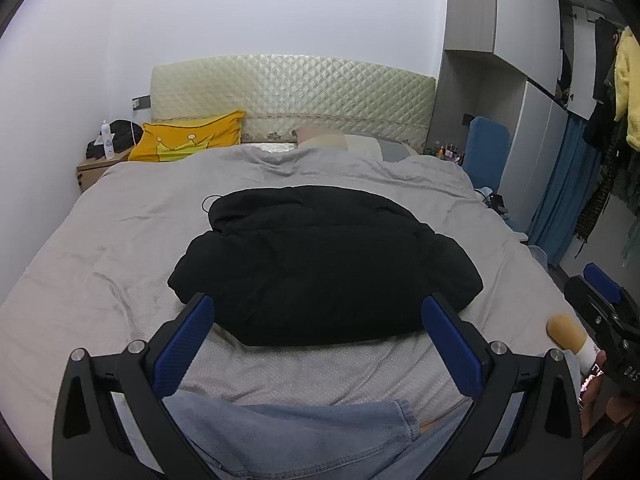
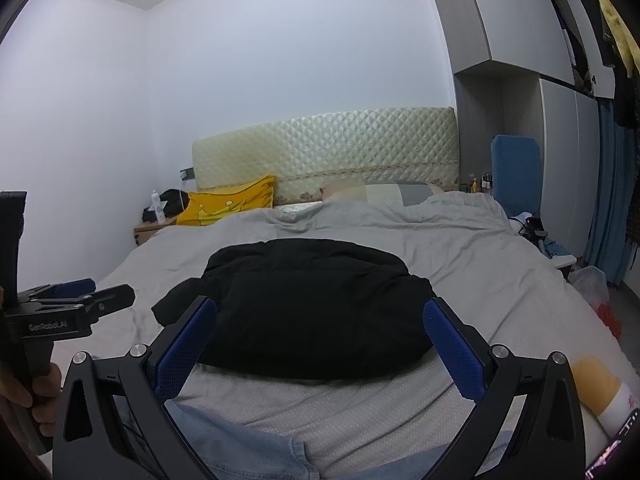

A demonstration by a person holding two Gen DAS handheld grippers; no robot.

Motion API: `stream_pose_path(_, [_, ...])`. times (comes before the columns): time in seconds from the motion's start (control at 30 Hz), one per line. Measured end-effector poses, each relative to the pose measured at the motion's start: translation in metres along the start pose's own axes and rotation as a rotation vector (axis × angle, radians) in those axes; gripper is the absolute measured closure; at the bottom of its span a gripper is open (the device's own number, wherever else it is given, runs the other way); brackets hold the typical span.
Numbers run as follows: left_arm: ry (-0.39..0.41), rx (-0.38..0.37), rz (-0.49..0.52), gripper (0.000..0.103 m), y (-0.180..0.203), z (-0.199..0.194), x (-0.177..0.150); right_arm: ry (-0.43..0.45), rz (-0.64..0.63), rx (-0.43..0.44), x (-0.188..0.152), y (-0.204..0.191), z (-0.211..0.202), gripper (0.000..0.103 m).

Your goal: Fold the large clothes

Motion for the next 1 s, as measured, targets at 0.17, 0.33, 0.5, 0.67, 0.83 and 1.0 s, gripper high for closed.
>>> stream_pose_path(0.17, [-0.001, -0.003, 0.002, 0.0, -0.0004, -0.0015, -0.0017, -0.001, 0.0, 0.0, -0.0005, -0.0002, -0.0002, 0.0])
stream_pose_path(0.33, [-0.006, -0.001, -0.002, 0.0, -0.001, -0.0015, -0.0021, 0.0, 0.002, -0.001, -0.0013, 0.0, -0.0015, 0.0])
stream_pose_path(0.5, [-0.01, -0.004, -0.008, 0.0, -0.0013, 0.0001, -0.0025, 0.001, 0.002, -0.002, -0.0019, -0.0004, -0.002, 0.0])
stream_pose_path(0.67, [-0.011, -0.003, -0.007, 0.0, -0.0007, 0.0009, -0.0027, -0.002, 0.005, -0.004, -0.0024, -0.0002, -0.002, 0.0])
stream_pose_path(0.83, [-0.013, -0.004, -0.009, 0.0, -0.001, 0.0017, -0.0022, 0.0, 0.005, -0.004, -0.0035, -0.0002, -0.0022, 0.0])
stream_pose_path(1.0, [-0.005, -0.008, 0.0, 0.0, 0.0015, 0.0005, -0.0019, -0.003, 0.006, -0.003, -0.004, -0.0001, -0.0025, 0.0])
Point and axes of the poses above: each gripper's, at about its wrist camera, not at the fingertips, and z roughly the way its jaws point, y to its right, x to its top, the point moved 5 cm from there along z, roughly the way its jaws point, and after that the axes turned 10 degrees about -x, right-handed, at the moved point
